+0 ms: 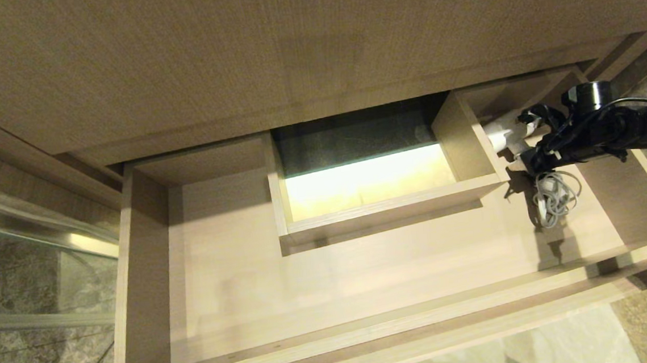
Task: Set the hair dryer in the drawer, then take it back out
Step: Take the hairdryer out, then place it on the countertop
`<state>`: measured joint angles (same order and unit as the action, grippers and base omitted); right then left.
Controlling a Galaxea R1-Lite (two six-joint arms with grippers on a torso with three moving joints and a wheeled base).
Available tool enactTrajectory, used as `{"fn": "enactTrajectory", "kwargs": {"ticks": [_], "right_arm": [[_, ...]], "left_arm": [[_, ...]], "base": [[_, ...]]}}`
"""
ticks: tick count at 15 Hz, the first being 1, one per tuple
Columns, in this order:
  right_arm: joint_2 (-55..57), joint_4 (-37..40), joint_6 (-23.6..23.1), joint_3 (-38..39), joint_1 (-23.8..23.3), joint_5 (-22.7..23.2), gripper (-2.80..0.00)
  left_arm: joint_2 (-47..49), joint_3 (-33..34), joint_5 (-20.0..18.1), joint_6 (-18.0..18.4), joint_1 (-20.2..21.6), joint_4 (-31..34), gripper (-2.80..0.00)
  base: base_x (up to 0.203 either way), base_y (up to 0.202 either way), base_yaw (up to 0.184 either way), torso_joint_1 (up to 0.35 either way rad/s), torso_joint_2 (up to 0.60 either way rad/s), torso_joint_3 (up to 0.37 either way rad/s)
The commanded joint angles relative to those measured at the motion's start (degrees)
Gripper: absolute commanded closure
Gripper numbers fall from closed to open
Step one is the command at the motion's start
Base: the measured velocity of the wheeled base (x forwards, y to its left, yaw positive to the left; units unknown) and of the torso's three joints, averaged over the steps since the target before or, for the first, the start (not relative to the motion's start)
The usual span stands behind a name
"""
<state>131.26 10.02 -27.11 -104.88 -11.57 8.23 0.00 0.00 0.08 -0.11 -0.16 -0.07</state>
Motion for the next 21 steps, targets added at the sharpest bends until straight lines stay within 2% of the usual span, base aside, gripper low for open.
{"fn": "enactTrajectory", "kwargs": {"ticks": [1, 6, 12, 21], "right_arm": [[-1.0, 0.4, -0.1, 0.5, 0.1, 0.0, 0.00], [-5.6, 6.0, -0.2, 0.4, 0.3, 0.2, 0.00], [-14.2, 6.5, -0.5, 2.6, 0.3, 0.1, 0.00], [-42.0, 6.5, -0.8, 23.9, -0.7, 0.0, 0.00]], "left_arm": [[0.0, 0.1, 0.0, 0.0, 0.0, 0.0, 0.00], [0.0, 0.0, 0.0, -0.1, 0.0, 0.0, 0.00], [0.0, 0.1, 0.0, 0.0, 0.0, 0.0, 0.00], [0.0, 0.1, 0.0, -0.1, 0.0, 0.0, 0.00]], "base": [[0.000, 0.000, 0.000, 0.000, 0.00, 0.000], [0.000, 0.000, 0.000, 0.000, 0.00, 0.000], [0.000, 0.000, 0.000, 0.000, 0.00, 0.000], [0.000, 0.000, 0.000, 0.000, 0.00, 0.000]]}}
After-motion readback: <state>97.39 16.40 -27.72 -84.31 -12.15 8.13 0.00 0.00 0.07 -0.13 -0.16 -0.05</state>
